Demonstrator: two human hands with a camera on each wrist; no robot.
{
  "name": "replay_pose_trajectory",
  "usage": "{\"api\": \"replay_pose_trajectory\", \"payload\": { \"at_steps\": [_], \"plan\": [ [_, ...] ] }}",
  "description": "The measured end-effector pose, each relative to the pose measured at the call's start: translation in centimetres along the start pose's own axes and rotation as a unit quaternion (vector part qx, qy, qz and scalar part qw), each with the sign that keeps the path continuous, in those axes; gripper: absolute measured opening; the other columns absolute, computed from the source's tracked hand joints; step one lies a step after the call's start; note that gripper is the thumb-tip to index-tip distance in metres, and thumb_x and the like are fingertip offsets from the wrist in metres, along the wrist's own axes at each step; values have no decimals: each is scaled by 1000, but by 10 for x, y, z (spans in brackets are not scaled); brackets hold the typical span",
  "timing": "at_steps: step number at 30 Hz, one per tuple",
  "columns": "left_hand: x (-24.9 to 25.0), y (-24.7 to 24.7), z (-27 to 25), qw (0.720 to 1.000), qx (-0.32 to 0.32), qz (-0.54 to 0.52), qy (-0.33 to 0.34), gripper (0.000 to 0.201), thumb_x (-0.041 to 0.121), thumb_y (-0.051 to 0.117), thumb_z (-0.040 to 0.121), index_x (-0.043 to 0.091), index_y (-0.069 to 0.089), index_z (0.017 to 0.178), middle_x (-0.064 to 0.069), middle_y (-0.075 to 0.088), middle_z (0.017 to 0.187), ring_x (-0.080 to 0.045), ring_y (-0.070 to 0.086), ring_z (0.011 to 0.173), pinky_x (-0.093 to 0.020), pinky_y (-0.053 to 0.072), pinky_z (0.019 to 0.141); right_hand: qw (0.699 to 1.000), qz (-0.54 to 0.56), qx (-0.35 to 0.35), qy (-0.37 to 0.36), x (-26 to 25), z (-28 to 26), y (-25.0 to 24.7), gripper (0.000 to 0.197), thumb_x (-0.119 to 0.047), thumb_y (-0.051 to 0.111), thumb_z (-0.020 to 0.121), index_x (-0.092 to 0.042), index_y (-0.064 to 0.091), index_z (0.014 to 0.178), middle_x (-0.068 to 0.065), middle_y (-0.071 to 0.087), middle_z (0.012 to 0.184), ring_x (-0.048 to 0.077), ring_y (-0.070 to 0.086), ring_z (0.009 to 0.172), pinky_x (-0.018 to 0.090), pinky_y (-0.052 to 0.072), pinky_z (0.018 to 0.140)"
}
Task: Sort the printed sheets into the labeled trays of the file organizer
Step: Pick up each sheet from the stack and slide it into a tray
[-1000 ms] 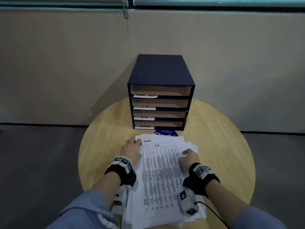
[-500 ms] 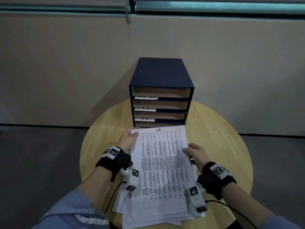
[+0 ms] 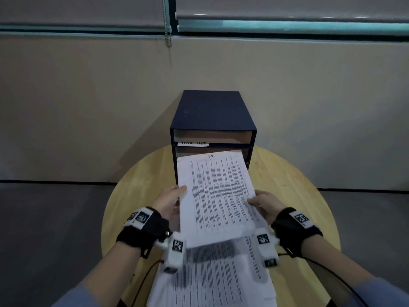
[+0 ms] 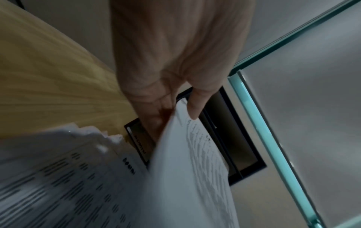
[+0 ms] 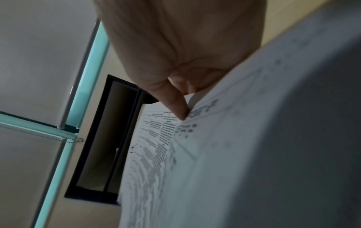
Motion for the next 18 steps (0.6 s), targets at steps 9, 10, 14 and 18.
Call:
{"api": "replay_pose_trajectory", "payload": {
  "at_steps": [9, 10, 14, 18],
  "plan": [
    [8, 7, -2, 997, -37, -50, 33, 25, 6, 39, 100, 11, 47, 124, -16, 66, 104, -22, 69, 68, -25, 59, 57, 999, -31, -33, -6, -46, 45, -1, 31, -8, 63, 87, -24, 56, 113, 7, 68, 109, 30, 66, 98, 42, 54, 84],
    [9, 6, 8, 997, -20, -55, 41, 27, 5, 38, 101, 9, 45, 127, -15, 65, 105, -22, 67, 69, -24, 59, 56, 998, -49, -45, 2, -44, 44, 0, 28, -13, 67, 85, -26, 56, 108, 3, 67, 104, 23, 66, 85, 33, 53, 72],
    [22, 4, 46, 995, 38, -84, 47, 28, 5, 40, 100, 5, 45, 127, -10, 63, 102, -17, 59, 66, -18, 55, 51, 997, -44, -50, 27, -43, 60, -2, 20, -12, 65, 87, -8, 62, 106, 5, 63, 78, 9, 47, 45, 18, 33, 38],
    [56, 2, 80, 978, 38, -201, 52, 38, 3, 47, 96, -2, 43, 134, -15, 63, 114, -19, 68, 92, -28, 56, 79, 985, 173, -14, 24, -73, 86, 7, 5, -1, 59, 89, 3, 63, 88, 15, 71, 80, 20, 69, 79, 25, 61, 63]
  ]
}}
Point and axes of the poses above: each hand's wrist, its own z-axis towards the middle knuckle, its own y-axis out of the palm, x = y × z, the point moved 6 cm from there along z, towards the middle knuckle
